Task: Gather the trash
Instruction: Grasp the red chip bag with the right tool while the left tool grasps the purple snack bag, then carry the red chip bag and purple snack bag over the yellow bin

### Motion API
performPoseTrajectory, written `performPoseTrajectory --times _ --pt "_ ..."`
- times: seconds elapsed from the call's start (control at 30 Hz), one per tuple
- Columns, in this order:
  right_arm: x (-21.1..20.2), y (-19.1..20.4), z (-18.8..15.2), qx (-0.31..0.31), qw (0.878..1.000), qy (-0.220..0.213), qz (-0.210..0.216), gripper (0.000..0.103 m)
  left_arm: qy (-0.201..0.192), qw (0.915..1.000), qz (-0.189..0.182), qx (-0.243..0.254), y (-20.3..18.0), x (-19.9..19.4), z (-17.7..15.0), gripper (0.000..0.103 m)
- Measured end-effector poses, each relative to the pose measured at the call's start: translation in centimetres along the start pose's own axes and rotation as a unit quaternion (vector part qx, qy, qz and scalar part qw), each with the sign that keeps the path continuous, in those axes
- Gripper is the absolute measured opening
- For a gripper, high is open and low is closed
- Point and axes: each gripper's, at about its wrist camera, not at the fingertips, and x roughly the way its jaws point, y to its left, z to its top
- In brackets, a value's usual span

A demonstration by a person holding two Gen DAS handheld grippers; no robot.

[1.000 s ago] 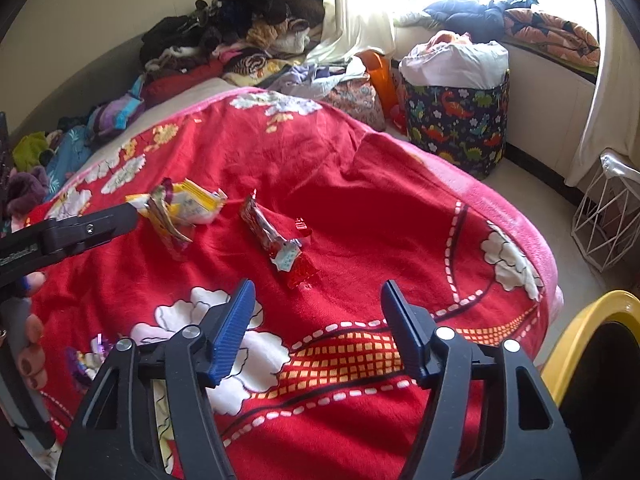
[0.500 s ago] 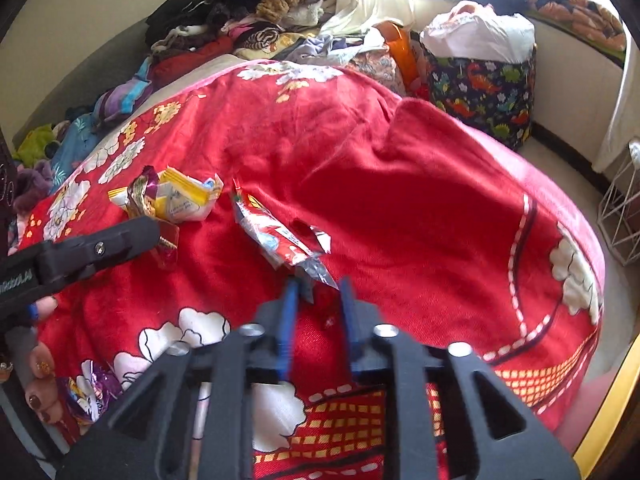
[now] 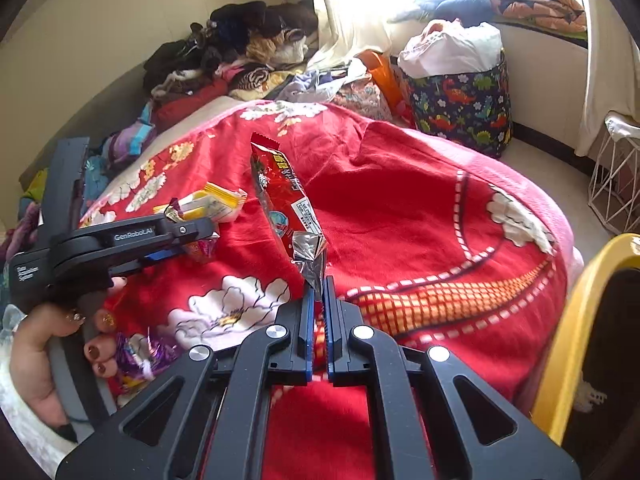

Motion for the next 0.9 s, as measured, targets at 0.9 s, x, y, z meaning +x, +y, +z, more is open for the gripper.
performPoseTrajectory --times 0.9 --pt "-9.4 -1.7 -0.8 0.022 0.997 -0.064 -0.029 0.004 -0.06 0.9899 -0.06 0.114 -8.6 -7.8 -1.1 0.024"
